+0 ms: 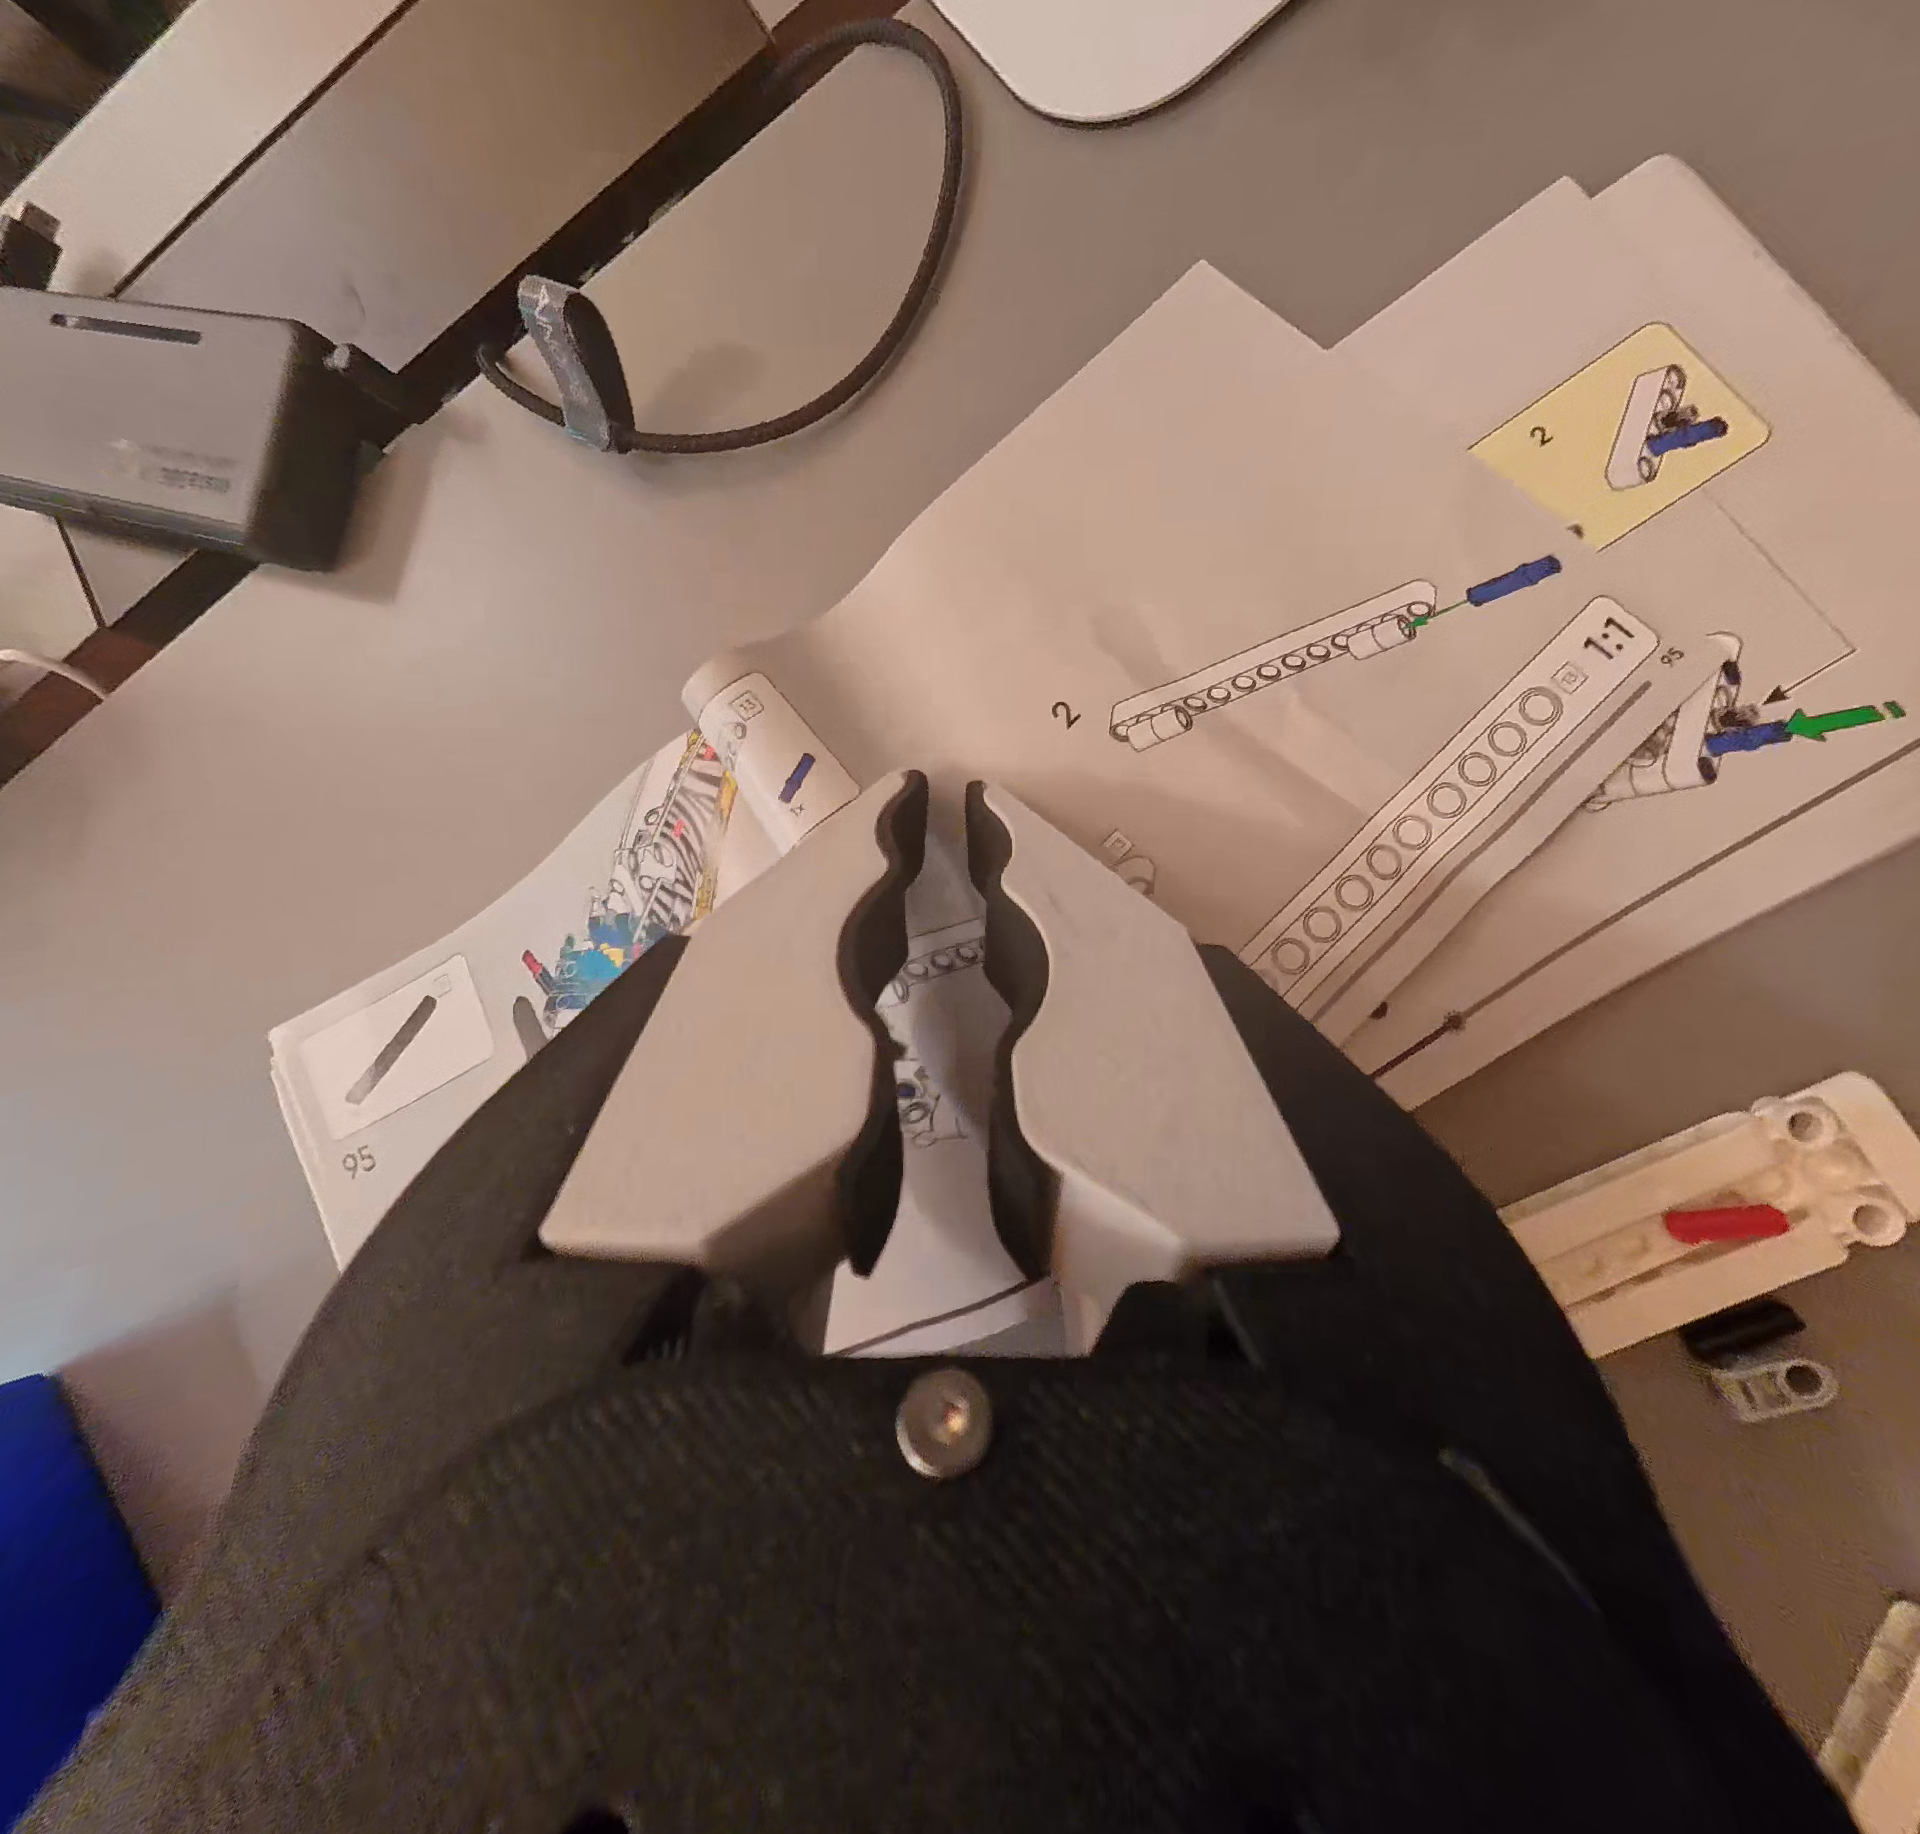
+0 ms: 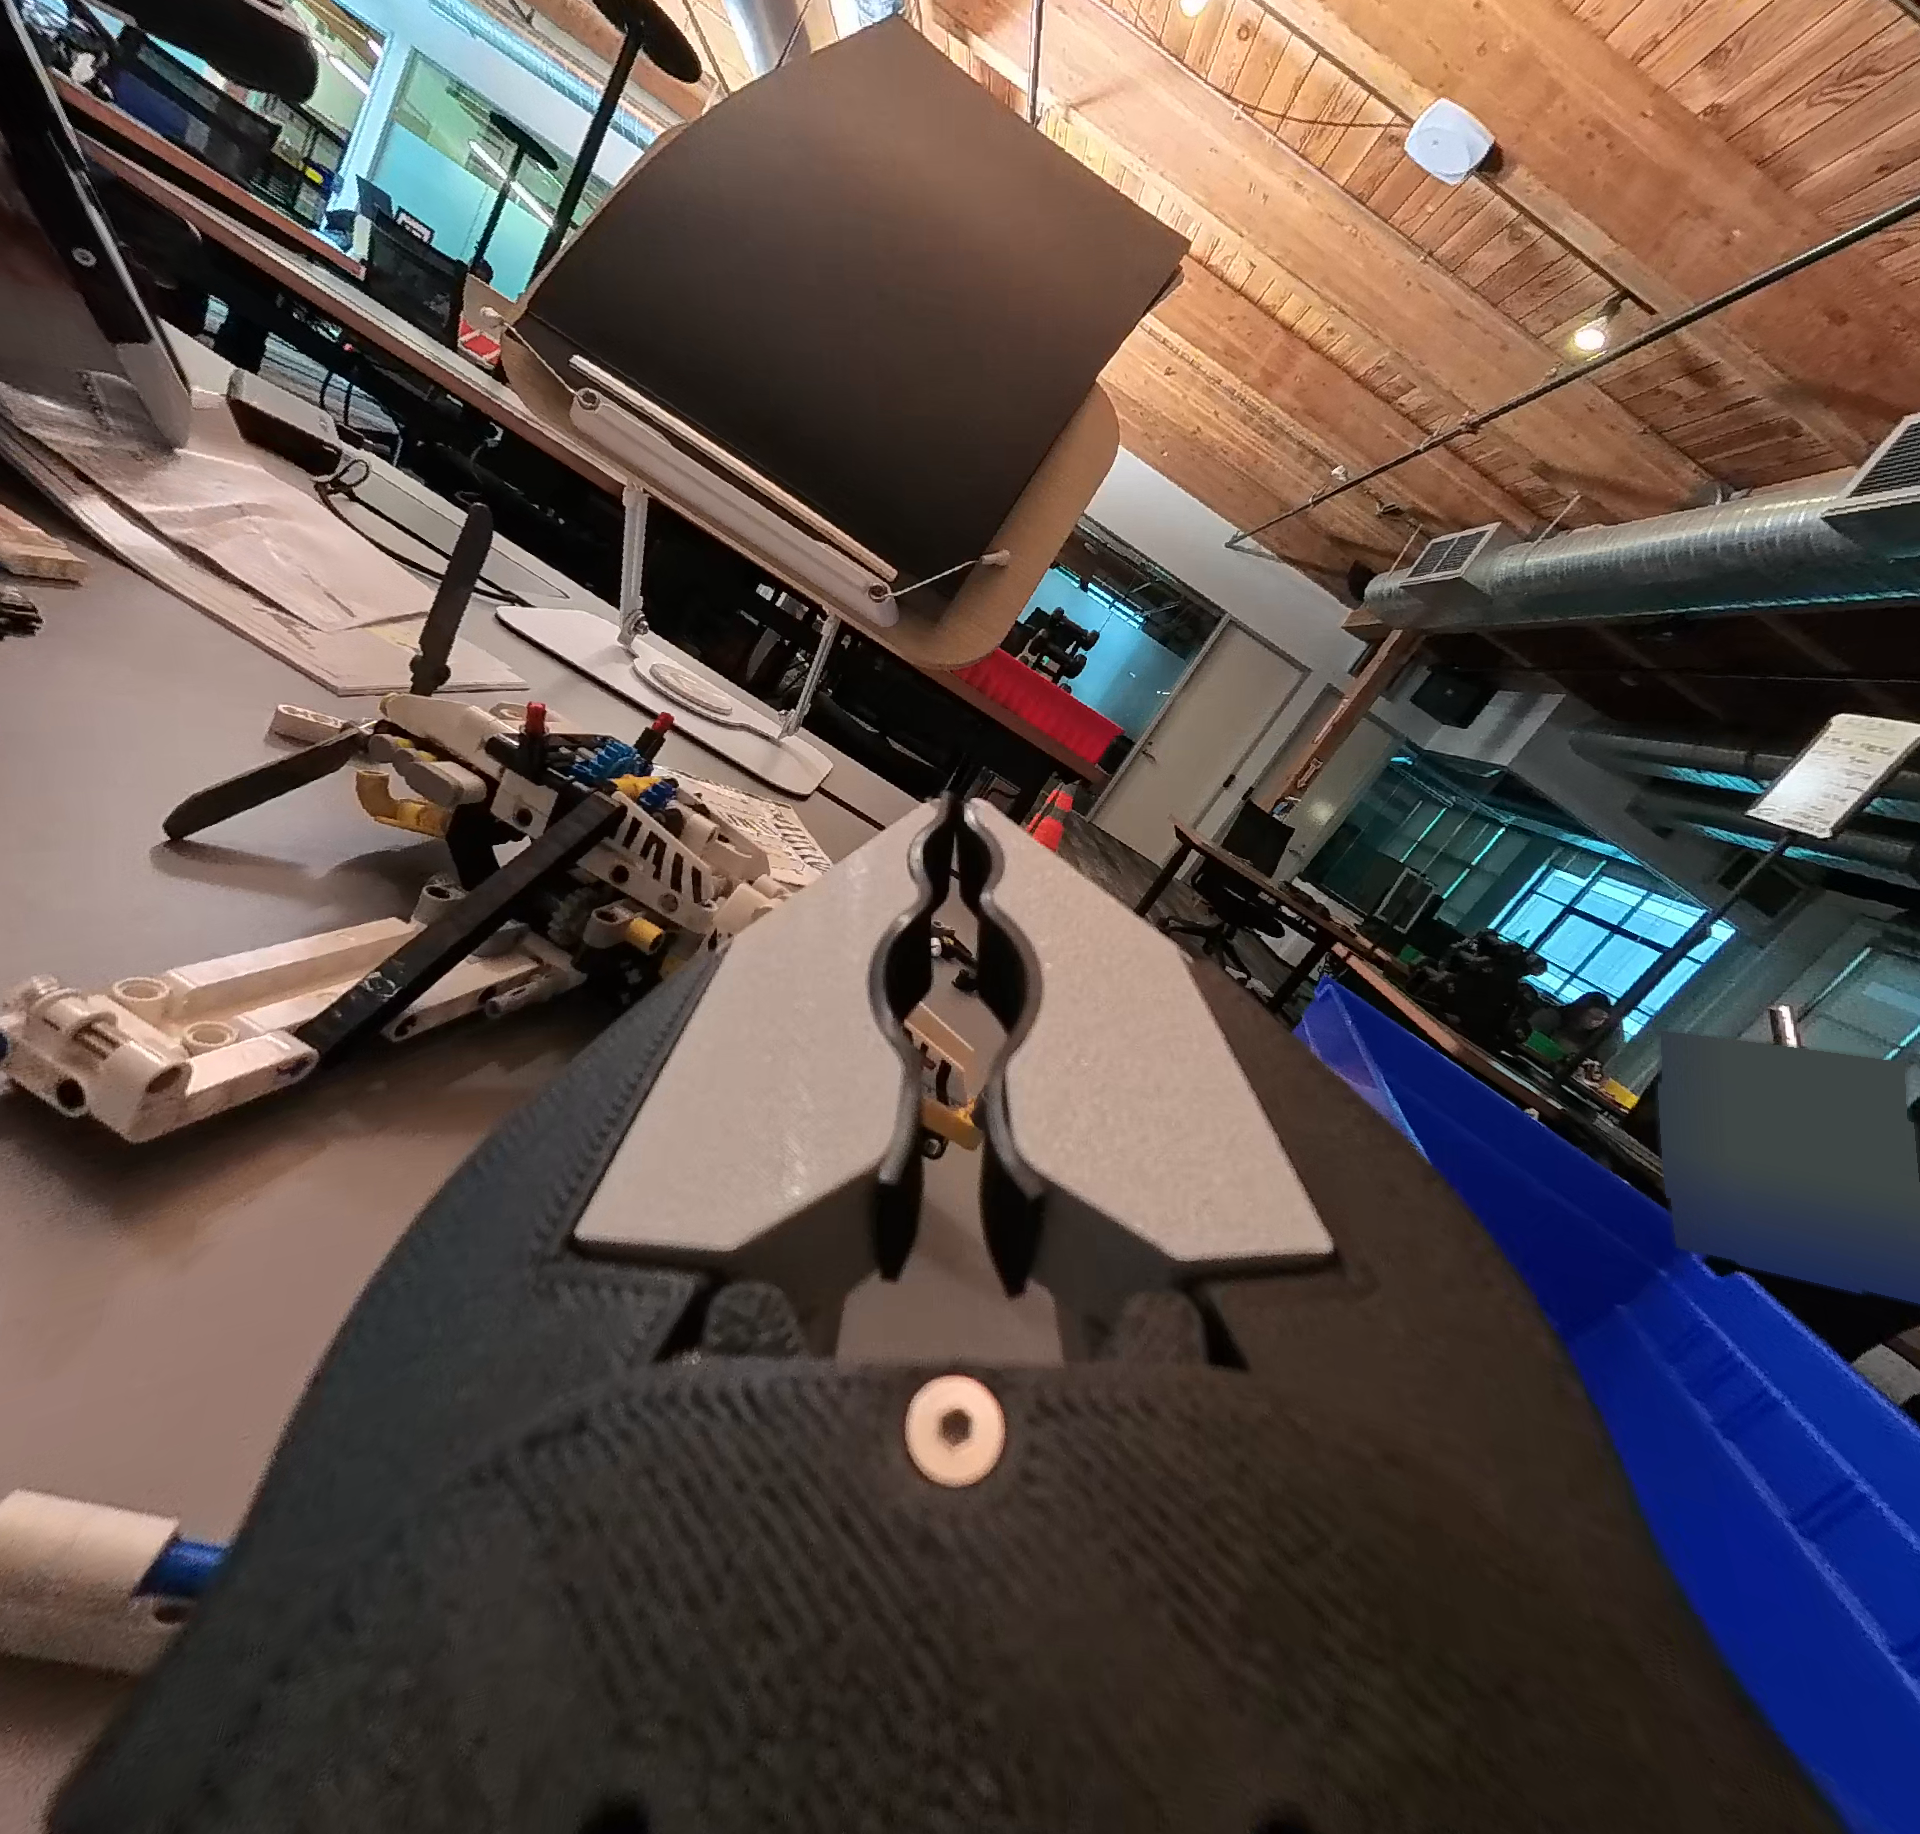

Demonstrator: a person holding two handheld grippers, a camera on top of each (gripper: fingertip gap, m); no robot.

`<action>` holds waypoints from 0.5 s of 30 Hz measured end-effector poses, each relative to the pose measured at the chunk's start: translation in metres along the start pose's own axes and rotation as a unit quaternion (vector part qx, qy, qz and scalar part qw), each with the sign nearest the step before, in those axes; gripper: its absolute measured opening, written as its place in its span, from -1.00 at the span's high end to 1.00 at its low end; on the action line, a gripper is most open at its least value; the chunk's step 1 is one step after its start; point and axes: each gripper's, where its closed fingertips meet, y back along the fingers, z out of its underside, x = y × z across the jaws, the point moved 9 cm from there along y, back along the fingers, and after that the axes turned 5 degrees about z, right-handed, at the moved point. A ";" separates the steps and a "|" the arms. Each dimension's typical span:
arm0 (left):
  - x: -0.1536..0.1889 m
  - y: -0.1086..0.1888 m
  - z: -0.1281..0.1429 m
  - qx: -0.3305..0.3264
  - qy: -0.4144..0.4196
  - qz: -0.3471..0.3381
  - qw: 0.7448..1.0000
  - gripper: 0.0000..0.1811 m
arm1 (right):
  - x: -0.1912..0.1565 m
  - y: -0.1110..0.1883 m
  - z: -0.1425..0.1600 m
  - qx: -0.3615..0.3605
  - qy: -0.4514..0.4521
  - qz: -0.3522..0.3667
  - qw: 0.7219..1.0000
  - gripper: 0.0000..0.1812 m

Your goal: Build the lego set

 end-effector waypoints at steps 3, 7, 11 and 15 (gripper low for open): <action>-0.007 0.004 0.003 -0.011 0.005 0.004 1.000 0.90 | 0.000 0.000 0.000 0.001 0.000 0.000 1.000 1.00; -0.017 0.006 0.008 -0.023 0.014 0.006 1.000 0.88 | -0.001 0.000 -0.001 0.000 0.001 -0.001 1.000 1.00; -0.023 0.008 0.010 -0.027 0.017 -0.004 0.999 0.89 | -0.001 0.000 -0.001 0.000 0.001 -0.001 1.000 1.00; -0.025 0.007 0.012 -0.033 0.015 -0.010 0.999 0.88 | -0.002 0.000 -0.002 0.000 0.002 -0.001 1.000 1.00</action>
